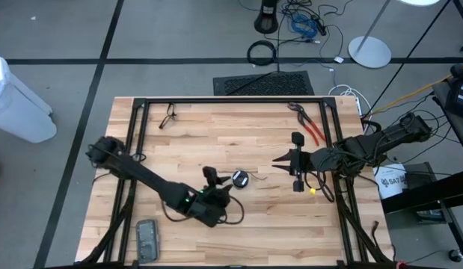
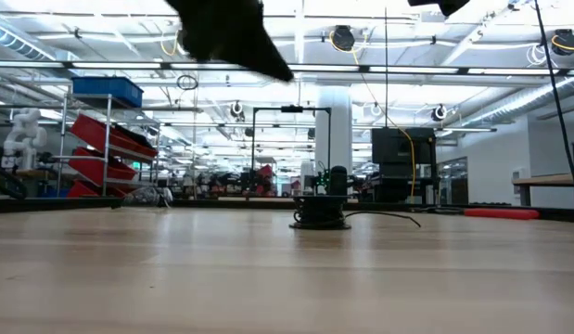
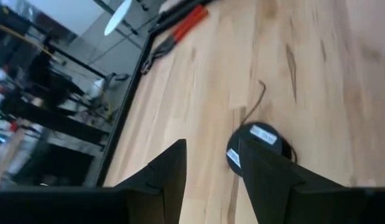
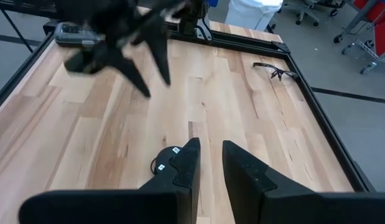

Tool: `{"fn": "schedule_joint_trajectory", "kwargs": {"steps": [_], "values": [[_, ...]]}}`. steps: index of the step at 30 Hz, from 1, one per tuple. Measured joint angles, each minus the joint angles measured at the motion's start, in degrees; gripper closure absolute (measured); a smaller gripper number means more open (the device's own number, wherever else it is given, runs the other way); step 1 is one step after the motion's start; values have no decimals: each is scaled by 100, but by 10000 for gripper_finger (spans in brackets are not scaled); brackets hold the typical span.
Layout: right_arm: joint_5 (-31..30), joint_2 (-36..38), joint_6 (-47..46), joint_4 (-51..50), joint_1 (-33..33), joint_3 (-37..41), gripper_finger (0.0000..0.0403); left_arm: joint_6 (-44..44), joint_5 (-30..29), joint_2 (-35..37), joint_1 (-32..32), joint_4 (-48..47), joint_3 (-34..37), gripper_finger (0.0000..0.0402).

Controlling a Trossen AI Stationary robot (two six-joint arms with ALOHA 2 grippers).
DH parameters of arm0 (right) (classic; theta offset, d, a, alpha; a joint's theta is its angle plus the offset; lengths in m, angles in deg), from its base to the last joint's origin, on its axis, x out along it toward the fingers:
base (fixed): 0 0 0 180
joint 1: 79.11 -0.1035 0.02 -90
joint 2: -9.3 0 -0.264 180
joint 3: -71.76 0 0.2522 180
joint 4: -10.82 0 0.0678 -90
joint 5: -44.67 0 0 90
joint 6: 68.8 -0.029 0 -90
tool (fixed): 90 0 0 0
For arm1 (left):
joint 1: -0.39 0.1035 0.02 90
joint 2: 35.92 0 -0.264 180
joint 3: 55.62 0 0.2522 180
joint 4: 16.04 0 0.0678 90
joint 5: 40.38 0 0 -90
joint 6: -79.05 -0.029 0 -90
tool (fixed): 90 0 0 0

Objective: Coil cords
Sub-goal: Return to Home Position

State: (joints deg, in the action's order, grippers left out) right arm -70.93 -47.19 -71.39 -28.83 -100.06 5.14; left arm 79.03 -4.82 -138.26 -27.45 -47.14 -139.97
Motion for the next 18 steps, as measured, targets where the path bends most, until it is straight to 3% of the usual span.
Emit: {"fn": "schedule_joint_trajectory", "kwargs": {"steps": [6,9,13,18], "values": [[47,0,4,13,1,-2,366,290,183,975,-52,-148,0,272],[65,1,7,61,0,-2,394,249,260,1357,-85,-305,0,321],[377,95,-37,79,2,-2,400,360,325,1866,-72,-667,0,391],[498,510,-112,-68,-142,-1,402,810,319,2437,-103,-1223,0,392]]}}
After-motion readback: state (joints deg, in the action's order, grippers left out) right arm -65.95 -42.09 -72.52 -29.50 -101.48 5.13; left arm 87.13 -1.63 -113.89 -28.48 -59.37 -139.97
